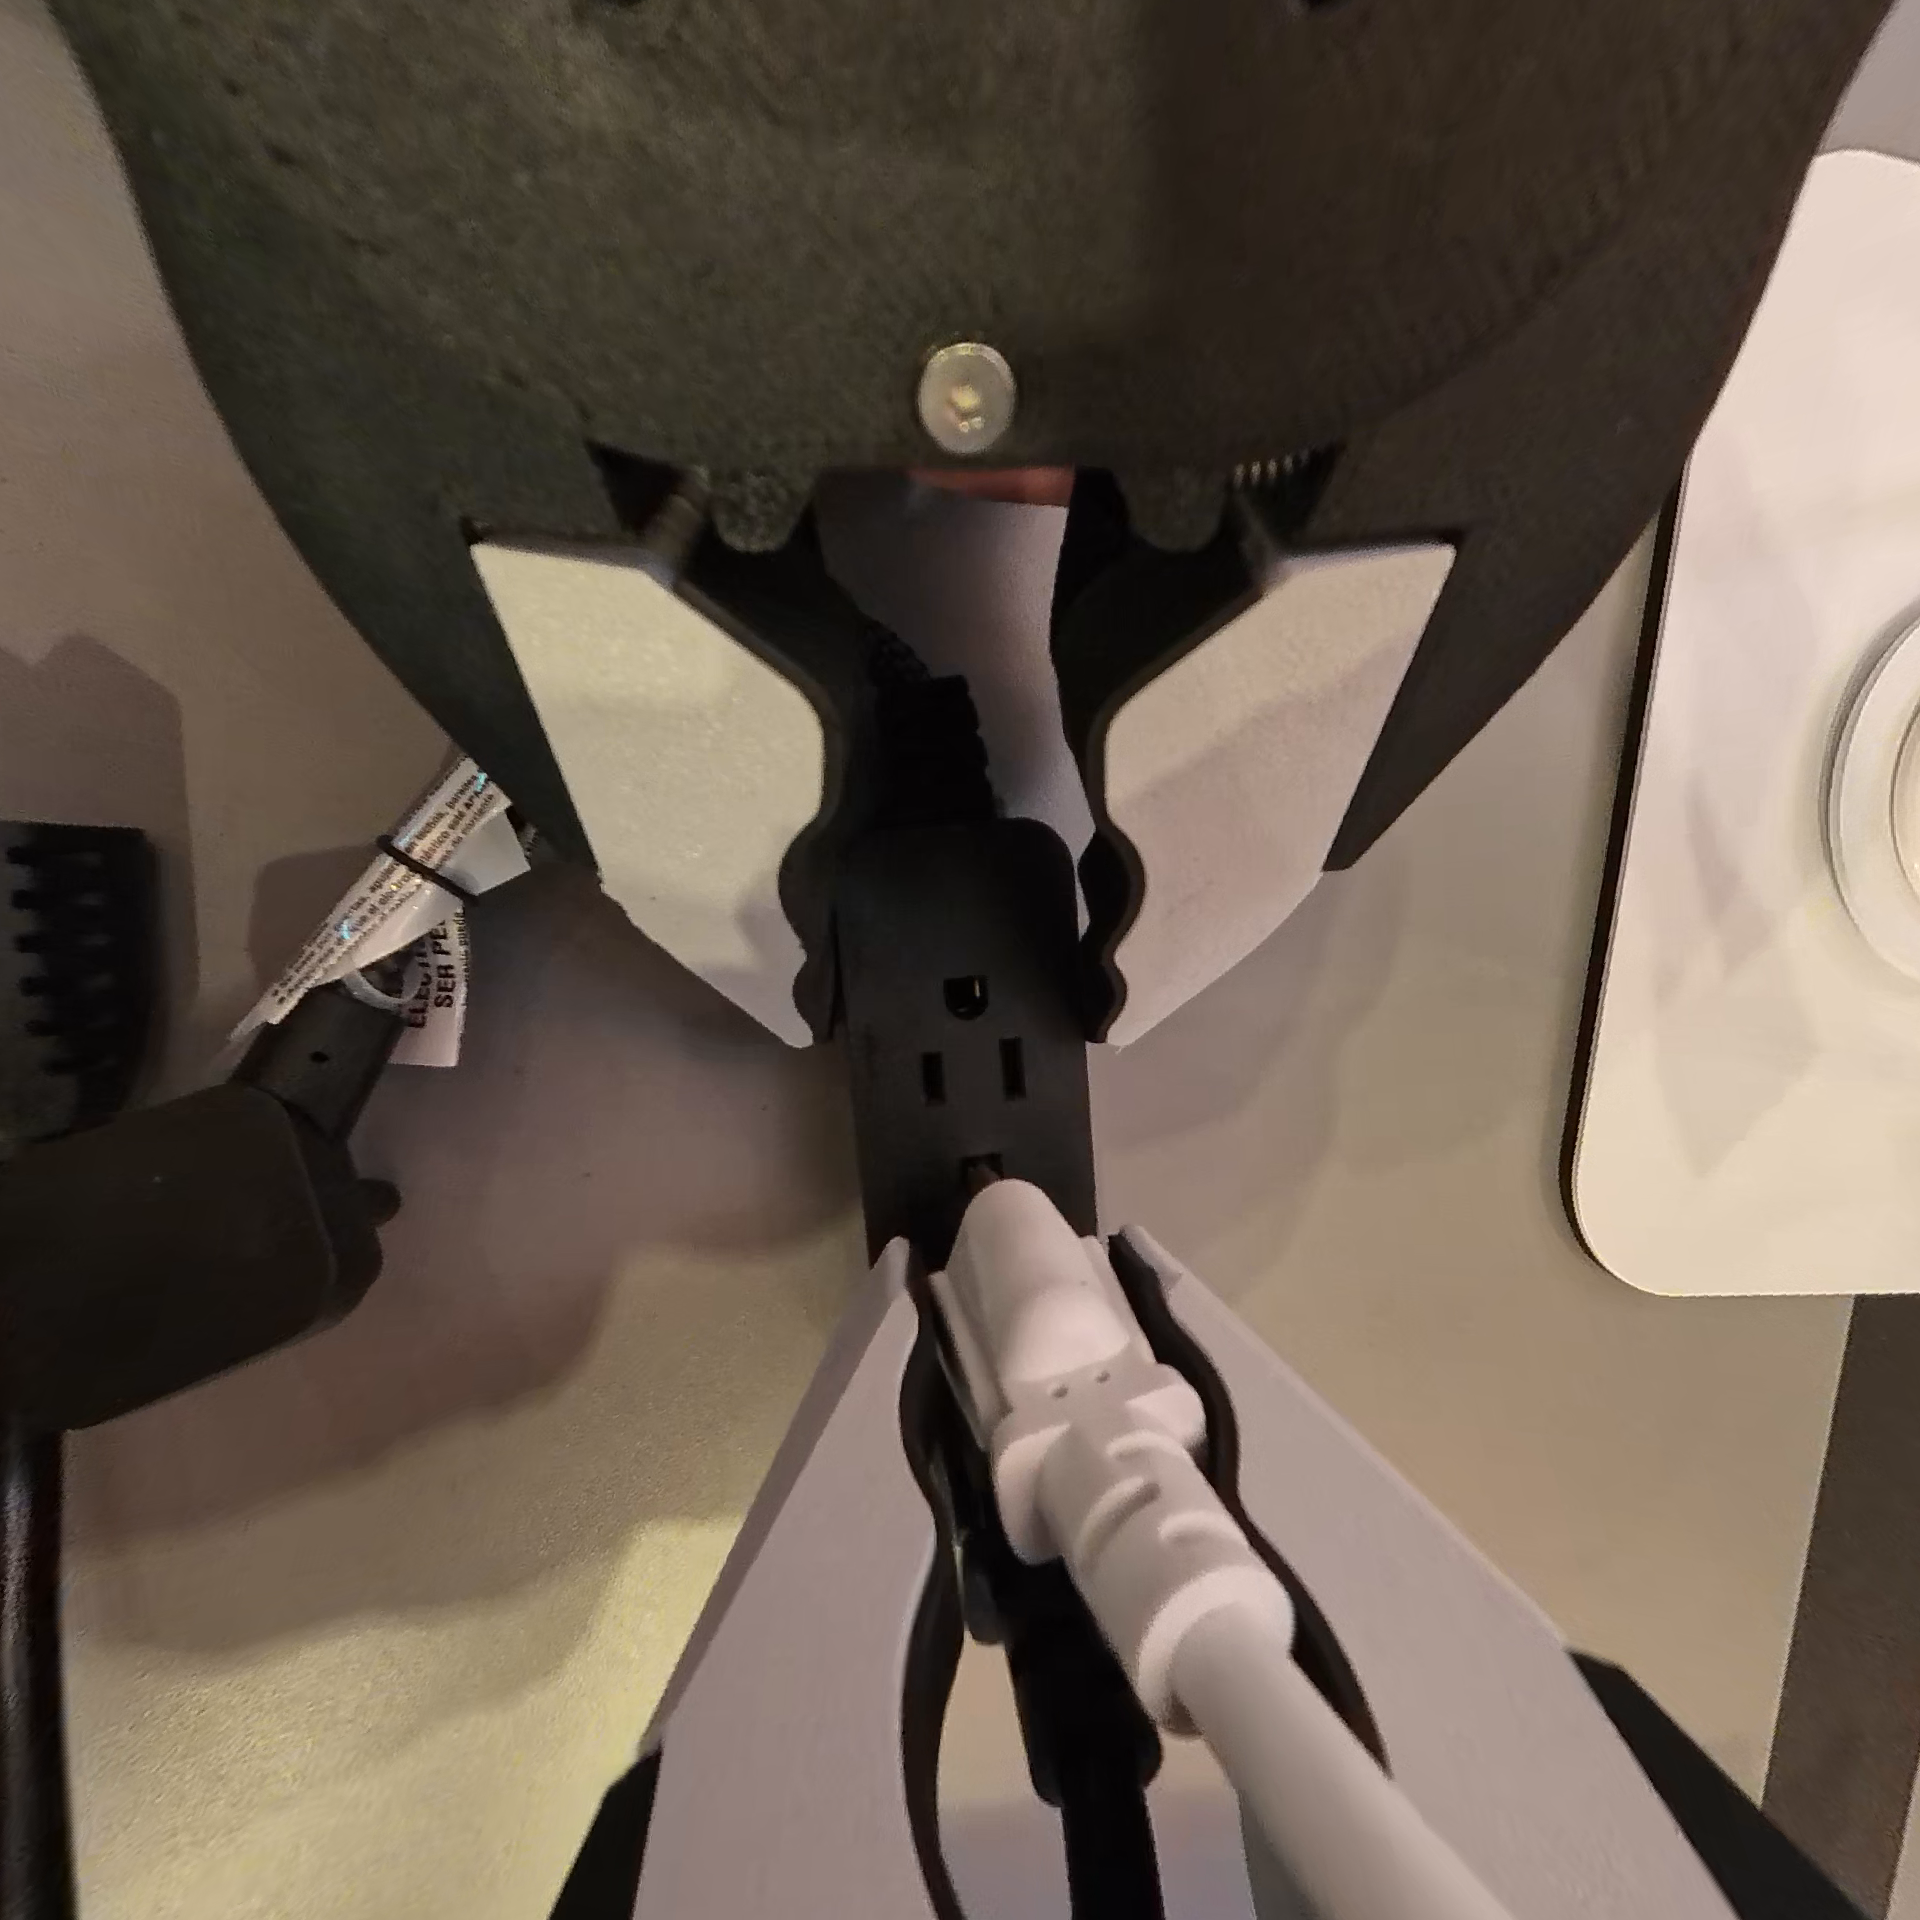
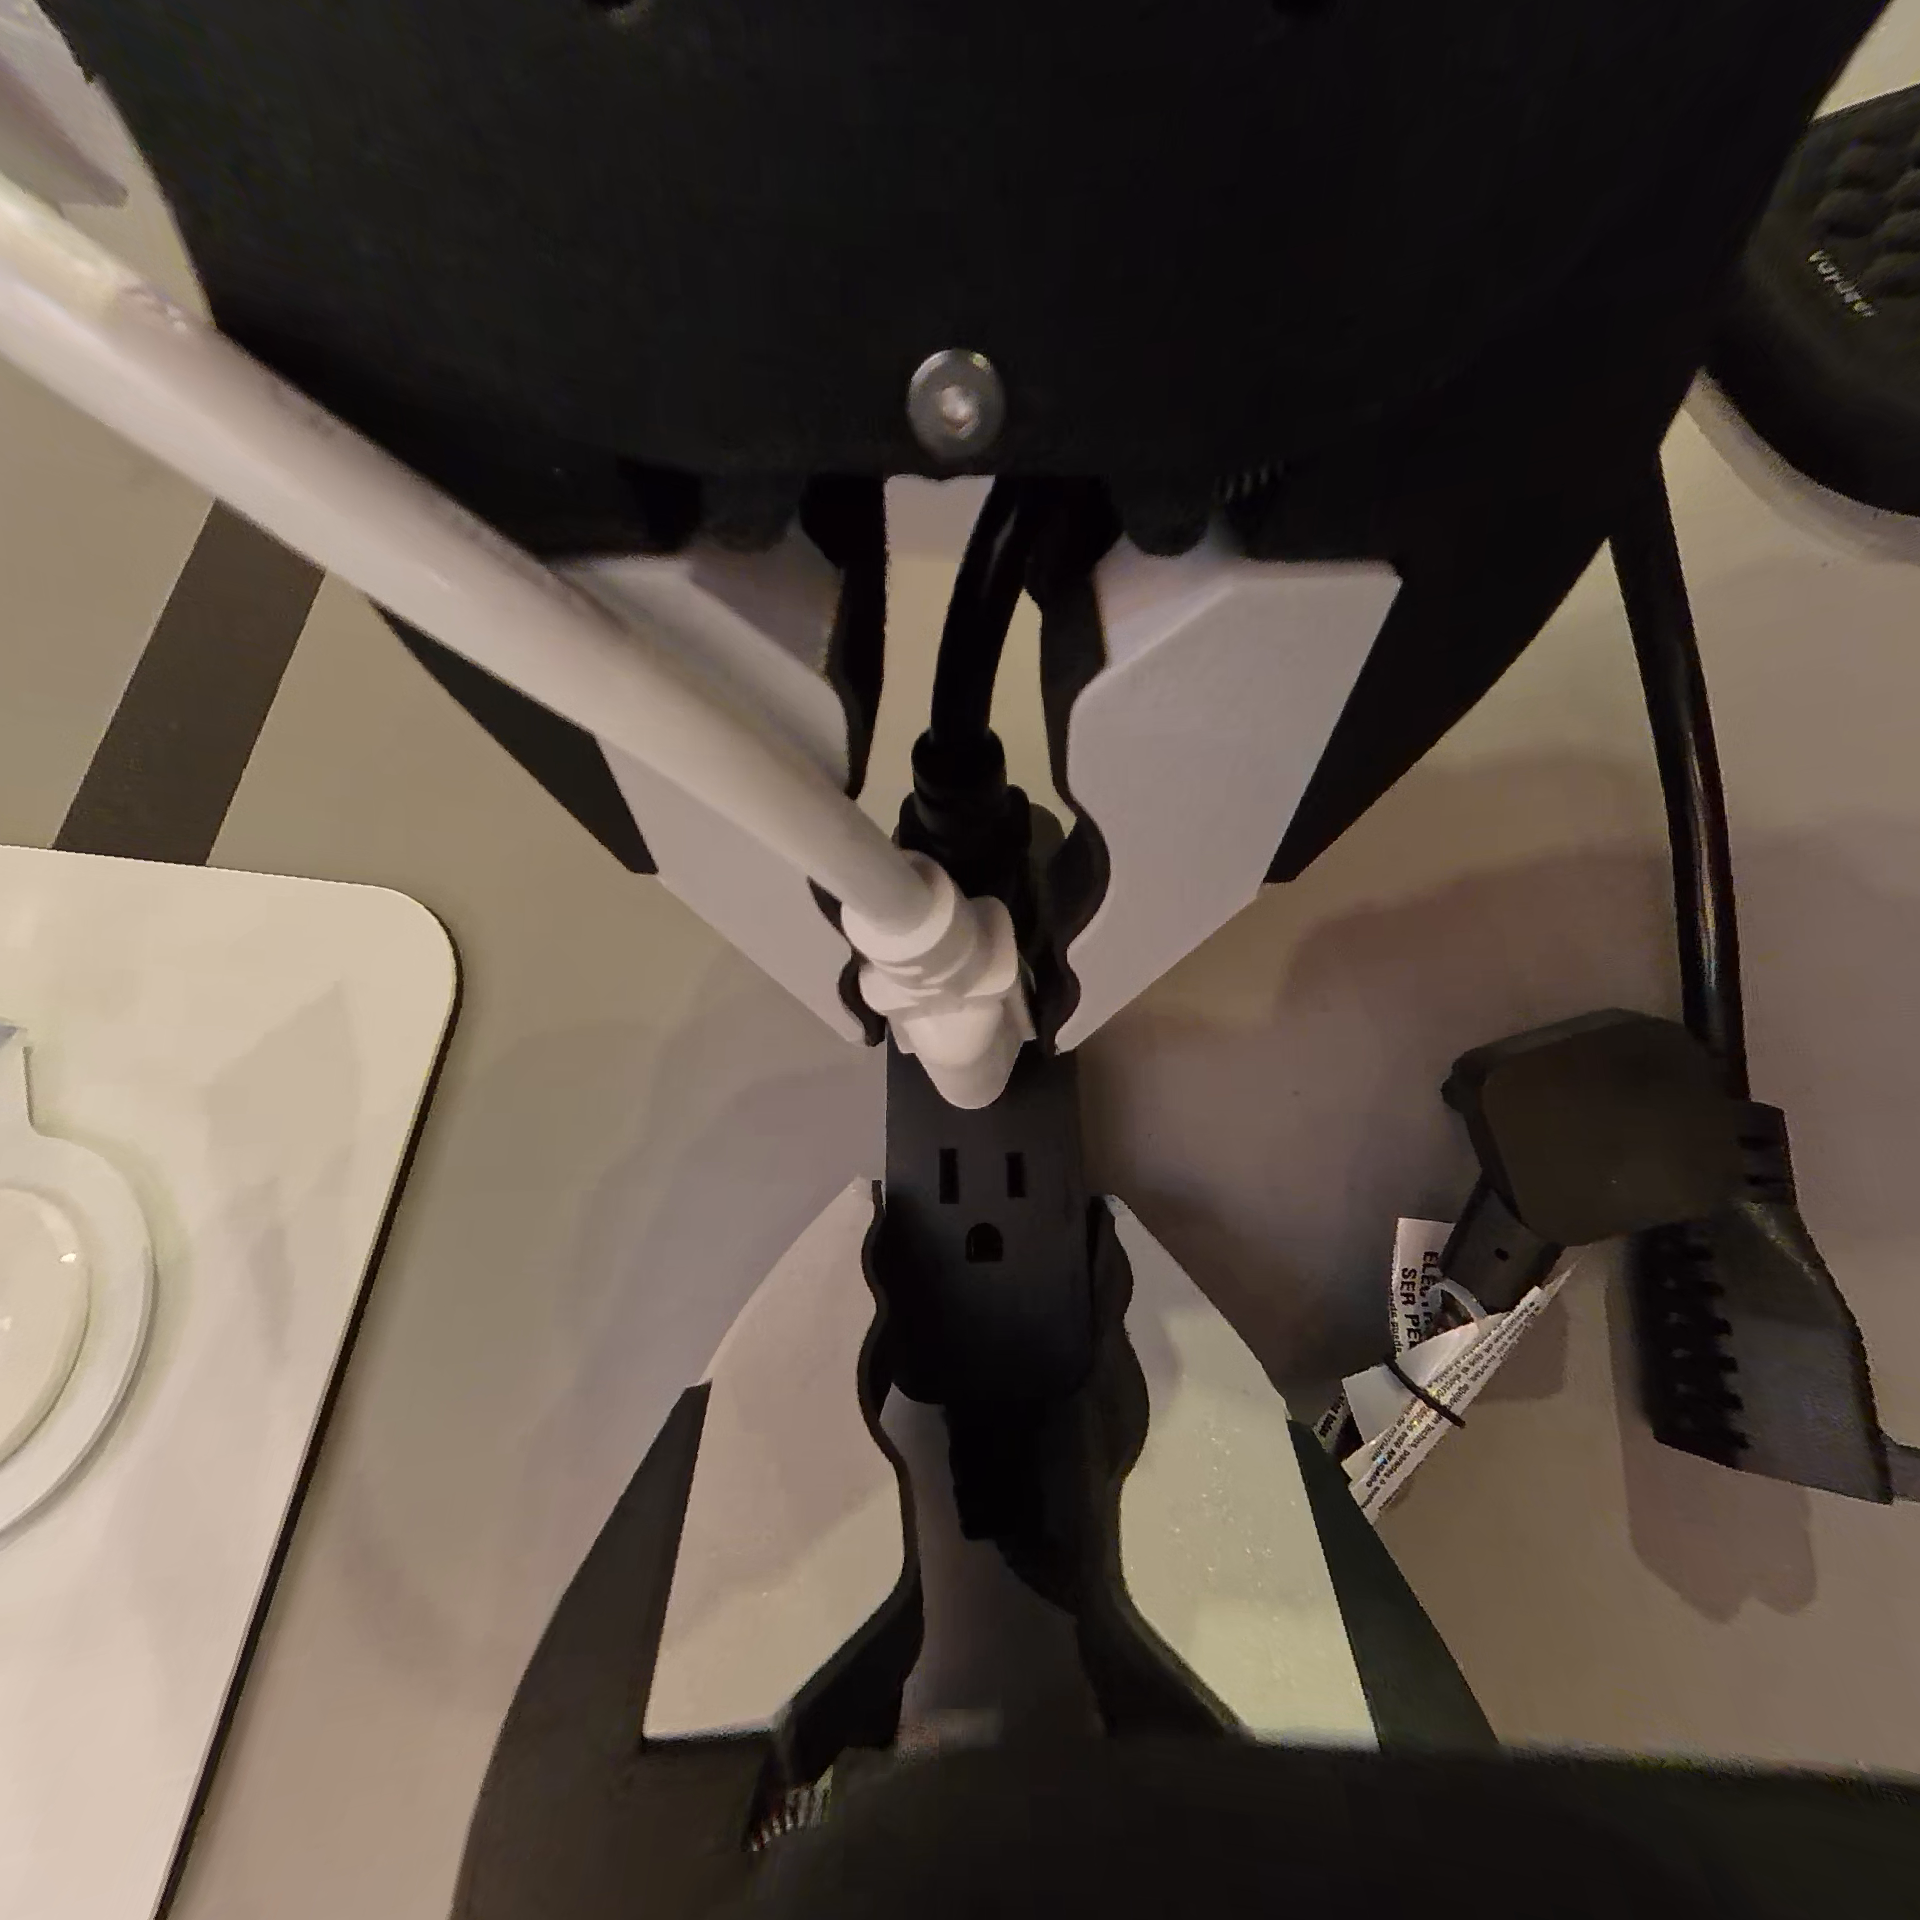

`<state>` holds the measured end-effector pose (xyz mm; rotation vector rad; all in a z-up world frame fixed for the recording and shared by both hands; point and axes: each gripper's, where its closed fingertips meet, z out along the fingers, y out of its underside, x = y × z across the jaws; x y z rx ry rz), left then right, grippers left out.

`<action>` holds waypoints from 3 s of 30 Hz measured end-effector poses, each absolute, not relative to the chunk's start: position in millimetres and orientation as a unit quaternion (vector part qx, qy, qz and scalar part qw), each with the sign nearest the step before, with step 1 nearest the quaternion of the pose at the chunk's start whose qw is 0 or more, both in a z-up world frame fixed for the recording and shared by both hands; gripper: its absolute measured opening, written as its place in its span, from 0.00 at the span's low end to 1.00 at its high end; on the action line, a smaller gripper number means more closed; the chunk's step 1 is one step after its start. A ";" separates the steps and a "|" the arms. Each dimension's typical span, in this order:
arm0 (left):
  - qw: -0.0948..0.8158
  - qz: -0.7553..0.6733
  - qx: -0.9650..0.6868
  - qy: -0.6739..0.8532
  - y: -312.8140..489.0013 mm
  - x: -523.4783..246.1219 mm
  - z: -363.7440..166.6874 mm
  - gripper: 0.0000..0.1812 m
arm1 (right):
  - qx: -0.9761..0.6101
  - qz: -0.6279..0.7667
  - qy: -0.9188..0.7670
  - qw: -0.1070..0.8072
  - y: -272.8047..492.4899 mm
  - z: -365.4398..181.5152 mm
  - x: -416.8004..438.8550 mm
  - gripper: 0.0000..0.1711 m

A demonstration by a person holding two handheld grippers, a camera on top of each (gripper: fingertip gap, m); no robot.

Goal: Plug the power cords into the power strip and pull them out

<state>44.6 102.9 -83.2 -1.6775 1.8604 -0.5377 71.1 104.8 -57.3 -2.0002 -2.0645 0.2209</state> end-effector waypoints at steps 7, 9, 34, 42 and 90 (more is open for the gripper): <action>0.286 -0.200 -0.627 0.696 102.9 44.7 -83.1 0.26 | -0.684 0.073 -0.714 0.132 103.3 -54.6 71.6 0.15; 0.286 -0.199 -0.627 0.697 102.9 44.8 -83.2 0.26 | -0.685 0.065 -0.714 0.129 104.3 -56.2 73.2 0.15; 0.292 -0.209 -0.626 0.692 100.6 47.5 -82.7 0.26 | -0.693 0.026 -0.706 0.143 101.2 -61.1 75.3 0.14; 0.296 -0.207 -0.624 0.693 100.1 48.6 -82.2 0.26 | -0.717 0.063 -0.682 0.127 99.9 -62.5 75.8 0.14; 0.306 -0.219 -0.618 0.690 97.0 53.9 -81.2 0.26 | -0.715 0.089 -0.687 0.098 99.5 -52.2 71.5 0.14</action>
